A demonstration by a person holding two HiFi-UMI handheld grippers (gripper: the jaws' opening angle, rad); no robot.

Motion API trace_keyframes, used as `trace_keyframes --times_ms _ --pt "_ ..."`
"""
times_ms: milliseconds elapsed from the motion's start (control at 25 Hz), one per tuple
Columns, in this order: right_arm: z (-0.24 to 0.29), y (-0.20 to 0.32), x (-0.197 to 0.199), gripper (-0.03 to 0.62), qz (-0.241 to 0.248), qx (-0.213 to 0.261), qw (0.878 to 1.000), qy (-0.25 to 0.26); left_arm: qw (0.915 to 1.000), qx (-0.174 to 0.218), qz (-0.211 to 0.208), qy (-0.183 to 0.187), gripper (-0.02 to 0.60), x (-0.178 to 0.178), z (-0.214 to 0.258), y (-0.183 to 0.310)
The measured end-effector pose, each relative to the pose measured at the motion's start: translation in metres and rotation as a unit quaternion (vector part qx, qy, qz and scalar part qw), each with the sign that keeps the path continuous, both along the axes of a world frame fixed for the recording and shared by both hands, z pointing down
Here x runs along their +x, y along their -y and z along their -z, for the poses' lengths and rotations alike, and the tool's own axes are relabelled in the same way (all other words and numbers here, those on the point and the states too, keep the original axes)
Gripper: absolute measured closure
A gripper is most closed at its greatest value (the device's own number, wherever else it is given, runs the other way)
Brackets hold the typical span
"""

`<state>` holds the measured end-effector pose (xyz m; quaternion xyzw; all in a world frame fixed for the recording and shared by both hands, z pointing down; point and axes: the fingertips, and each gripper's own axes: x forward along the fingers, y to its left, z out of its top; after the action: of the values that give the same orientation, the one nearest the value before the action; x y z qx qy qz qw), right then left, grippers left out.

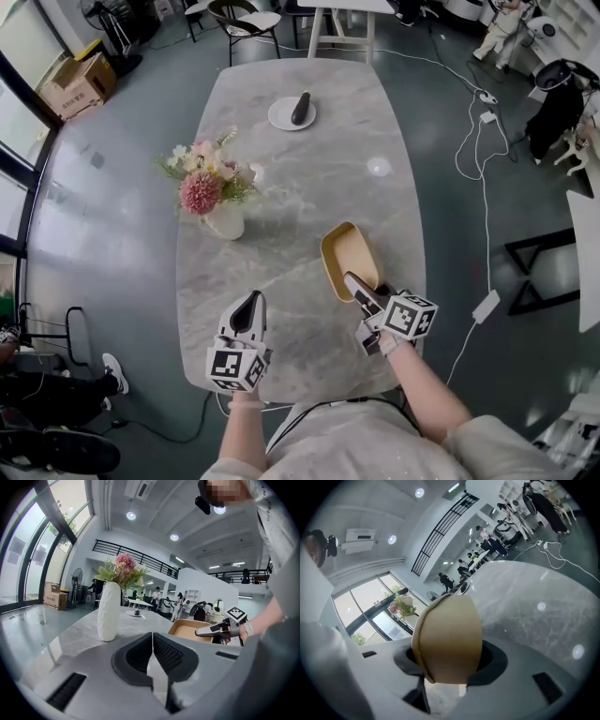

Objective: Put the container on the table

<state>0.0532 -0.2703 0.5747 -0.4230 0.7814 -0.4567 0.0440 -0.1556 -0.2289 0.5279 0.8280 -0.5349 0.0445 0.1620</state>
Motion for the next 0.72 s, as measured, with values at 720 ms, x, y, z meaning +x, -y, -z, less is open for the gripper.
trace_keyframes --times_ms 720 --pt "-0.020 0.058 -0.034 0.385 -0.051 -0.082 0.985 0.145 0.9999 0.003 0.006 0.010 0.571 0.005 -0.006 0.021"
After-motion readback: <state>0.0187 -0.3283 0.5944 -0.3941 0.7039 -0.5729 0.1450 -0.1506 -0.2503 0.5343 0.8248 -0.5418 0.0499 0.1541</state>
